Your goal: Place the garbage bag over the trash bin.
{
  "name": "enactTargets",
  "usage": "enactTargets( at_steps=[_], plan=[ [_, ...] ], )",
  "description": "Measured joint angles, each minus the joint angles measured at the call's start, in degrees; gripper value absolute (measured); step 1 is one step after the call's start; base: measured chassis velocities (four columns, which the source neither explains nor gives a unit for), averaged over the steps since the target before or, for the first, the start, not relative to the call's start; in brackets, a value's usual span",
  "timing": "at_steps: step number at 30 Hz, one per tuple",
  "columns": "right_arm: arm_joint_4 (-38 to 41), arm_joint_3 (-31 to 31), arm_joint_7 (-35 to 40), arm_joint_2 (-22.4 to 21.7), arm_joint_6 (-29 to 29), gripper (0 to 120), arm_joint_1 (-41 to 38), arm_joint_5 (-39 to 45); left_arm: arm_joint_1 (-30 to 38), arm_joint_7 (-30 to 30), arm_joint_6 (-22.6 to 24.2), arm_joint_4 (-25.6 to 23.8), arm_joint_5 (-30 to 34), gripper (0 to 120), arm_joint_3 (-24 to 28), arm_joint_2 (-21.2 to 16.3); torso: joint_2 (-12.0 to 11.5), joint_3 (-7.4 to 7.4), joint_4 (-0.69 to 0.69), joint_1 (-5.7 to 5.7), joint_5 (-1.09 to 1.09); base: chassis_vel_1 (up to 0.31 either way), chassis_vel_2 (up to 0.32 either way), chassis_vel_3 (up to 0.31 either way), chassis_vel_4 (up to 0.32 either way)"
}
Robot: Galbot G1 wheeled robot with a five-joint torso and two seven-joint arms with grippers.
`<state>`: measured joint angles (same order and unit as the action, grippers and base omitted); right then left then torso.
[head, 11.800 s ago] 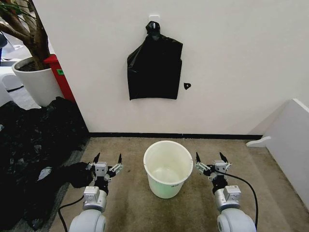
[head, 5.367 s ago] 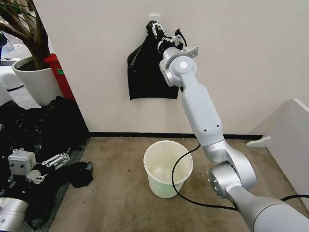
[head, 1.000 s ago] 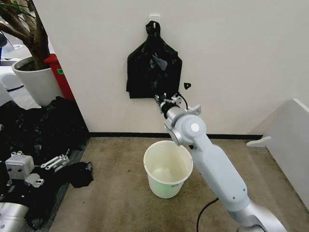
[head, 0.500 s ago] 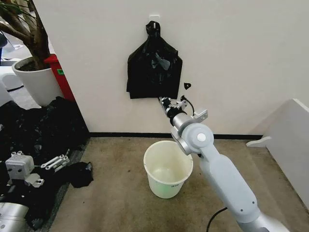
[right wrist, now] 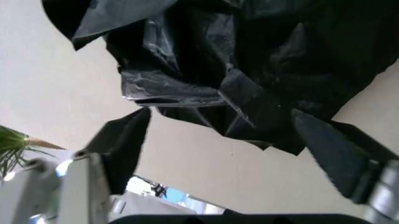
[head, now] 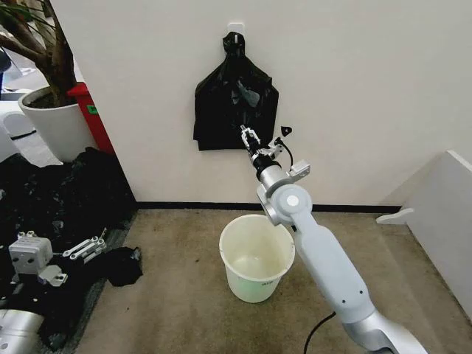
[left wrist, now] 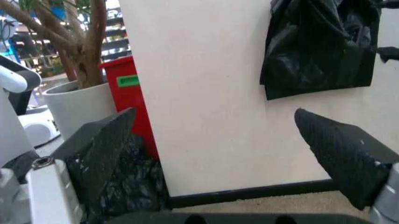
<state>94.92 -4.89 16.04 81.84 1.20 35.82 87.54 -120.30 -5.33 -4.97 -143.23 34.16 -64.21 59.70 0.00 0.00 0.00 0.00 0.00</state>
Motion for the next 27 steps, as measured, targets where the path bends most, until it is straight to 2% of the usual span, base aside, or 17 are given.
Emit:
enactTargets(
  at_steps=[6, 17, 27],
  plan=[
    [-1.9, -0.3, -2.0, -0.1, -0.6, 99, 0.2, -1.4, -0.2, 0.1, 0.0, 0.0, 0.0, 100, -0.1, -0.1, 0.0, 0.00, -0.01, 0.00, 0.01, 0.000, 0.000, 0.000, 0.000],
    [-4.7, 0.1, -3.0, 1.5, -0.4, 100, -2.4, -2.4, -0.8, 0.7, 0.2, 0.0, -0.4, 100, -0.2, -0.8, 0.0, 0.00, -0.01, 0.00, 0.00, 0.000, 0.000, 0.000, 0.000],
    [-10.1, -0.4, -3.6, 4.7, -1.0, 100, -7.2, -1.9, -1.2, 0.9, 0.3, 0.0, -1.5, 100, -0.6, -0.7, 0.0, 0.00, 0.00, 0.00, 0.00, 0.000, 0.000, 0.000, 0.000]
  ],
)
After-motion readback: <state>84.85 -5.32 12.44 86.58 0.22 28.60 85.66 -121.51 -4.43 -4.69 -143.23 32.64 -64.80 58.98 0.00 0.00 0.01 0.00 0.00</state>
